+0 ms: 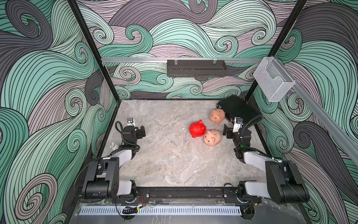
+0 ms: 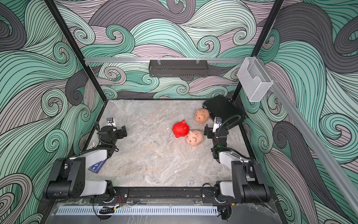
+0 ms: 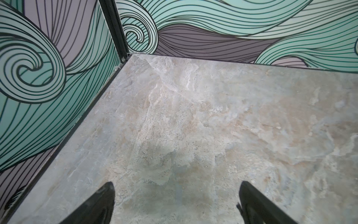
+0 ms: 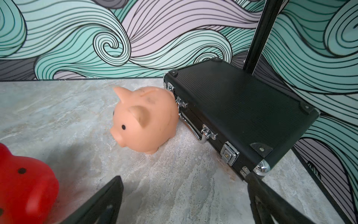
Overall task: Open piggy banks
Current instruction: Move the piggy bank to the center of the board.
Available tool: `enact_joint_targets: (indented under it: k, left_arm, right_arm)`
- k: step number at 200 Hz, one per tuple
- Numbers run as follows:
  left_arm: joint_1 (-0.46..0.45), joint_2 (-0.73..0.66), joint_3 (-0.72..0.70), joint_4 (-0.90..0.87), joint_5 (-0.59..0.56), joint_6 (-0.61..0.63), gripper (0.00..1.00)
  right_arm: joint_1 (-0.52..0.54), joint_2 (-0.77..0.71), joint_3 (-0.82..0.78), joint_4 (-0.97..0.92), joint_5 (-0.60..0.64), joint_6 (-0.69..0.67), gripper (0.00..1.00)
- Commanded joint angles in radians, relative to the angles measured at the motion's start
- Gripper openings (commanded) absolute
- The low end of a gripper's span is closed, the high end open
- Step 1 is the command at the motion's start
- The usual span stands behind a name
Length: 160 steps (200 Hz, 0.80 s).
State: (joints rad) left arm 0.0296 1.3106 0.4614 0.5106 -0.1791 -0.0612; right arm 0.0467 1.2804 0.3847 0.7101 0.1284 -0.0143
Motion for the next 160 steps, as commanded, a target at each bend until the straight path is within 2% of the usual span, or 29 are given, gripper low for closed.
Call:
enact_joint_targets:
  k: [1, 13, 26, 42, 50, 67, 90, 110, 139, 160]
  left_arm:
    - [-0.007, -0.064, 0.076, -0.156, -0.053, -0.076, 0.99]
    - [-0.007, -0.084, 0.105, -0.215, -0.098, -0.168, 0.99]
    - [-0.007, -0.09, 0.163, -0.327, -0.141, -0.301, 0.99]
    - [-0.007, -0.074, 0.221, -0.391, -0.033, -0.339, 0.98]
    - [-0.008, -0.063, 0.238, -0.404, 0.027, -0.372, 0.99]
    - [-0.02, -0.044, 0.251, -0.378, 0.159, -0.381, 0.99]
    - [-0.091, -0.036, 0.286, -0.417, 0.179, -0.41, 0.99]
    - [-0.196, -0.03, 0.327, -0.47, 0.17, -0.427, 0.99]
    - [-0.353, -0.012, 0.375, -0.517, 0.212, -0.463, 0.98]
    - [-0.447, 0.005, 0.406, -0.546, 0.271, -0.486, 0.99]
  right_arm:
    - [0.005, -0.089, 0.01, -0.062, -0.005, 0.06, 0.99]
    - [0.005, -0.127, 0.024, -0.084, -0.002, 0.126, 0.99]
    - [0.005, -0.159, 0.078, -0.224, 0.033, 0.252, 0.99]
    - [0.005, -0.168, 0.182, -0.463, 0.091, 0.433, 0.99]
    - [0.005, -0.161, 0.226, -0.551, 0.073, 0.48, 1.0]
    - [0.007, -0.157, 0.235, -0.534, -0.055, 0.485, 1.0]
    - [0.016, -0.161, 0.243, -0.549, -0.151, 0.548, 1.0]
    - [0.025, -0.151, 0.287, -0.622, -0.221, 0.573, 1.0]
    - [0.052, -0.106, 0.36, -0.677, -0.431, 0.559, 0.99]
    - [0.118, -0.034, 0.489, -0.873, -0.444, 0.474, 0.98]
